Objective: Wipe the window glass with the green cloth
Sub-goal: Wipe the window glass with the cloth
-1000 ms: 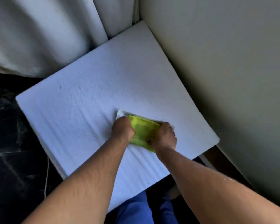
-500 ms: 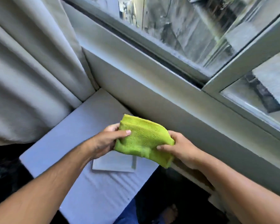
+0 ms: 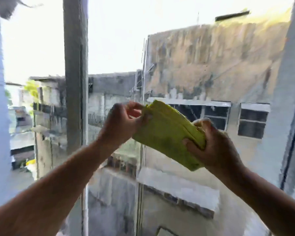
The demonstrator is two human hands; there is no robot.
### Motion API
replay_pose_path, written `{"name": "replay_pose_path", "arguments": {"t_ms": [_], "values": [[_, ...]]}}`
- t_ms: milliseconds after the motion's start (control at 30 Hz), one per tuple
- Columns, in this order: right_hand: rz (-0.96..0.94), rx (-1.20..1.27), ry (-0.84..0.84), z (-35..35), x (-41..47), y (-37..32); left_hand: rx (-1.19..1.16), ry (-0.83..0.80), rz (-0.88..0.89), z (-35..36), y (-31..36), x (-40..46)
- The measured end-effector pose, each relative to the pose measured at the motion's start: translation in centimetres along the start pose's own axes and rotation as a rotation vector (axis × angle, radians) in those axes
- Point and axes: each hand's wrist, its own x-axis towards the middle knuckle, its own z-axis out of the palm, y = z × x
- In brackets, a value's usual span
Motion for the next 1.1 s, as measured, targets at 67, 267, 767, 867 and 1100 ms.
{"name": "replay_pose_path", "arguments": {"t_ms": [67, 267, 767, 867, 1100], "values": [[-0.152, -0.212, 0.147, -1.3, 3.1, 1.2, 0.111, 0.054, 0.152, 1.0, 2.7, 3.5], [-0.555, -0.752, 0.201, 2.3, 6.8, 3.3, 0.337, 0.052, 0.286, 2.3, 3.7, 6.7], [-0.513, -0.454, 0.049, 9.3, 7.8, 2.4, 1.163, 0.272, 0.607, -1.0, -0.1, 14.3], [-0.587, -0.491, 0.121, 10.0, 8.8, 3.9, 1.149, 0.309, 0.66, -1.1, -0.9, 15.1], [-0.587, -0.503, 0.106, 12.7, 8.3, 2.1, 1.102, 0.357, 0.73, -1.3, -1.6, 15.7]]}}
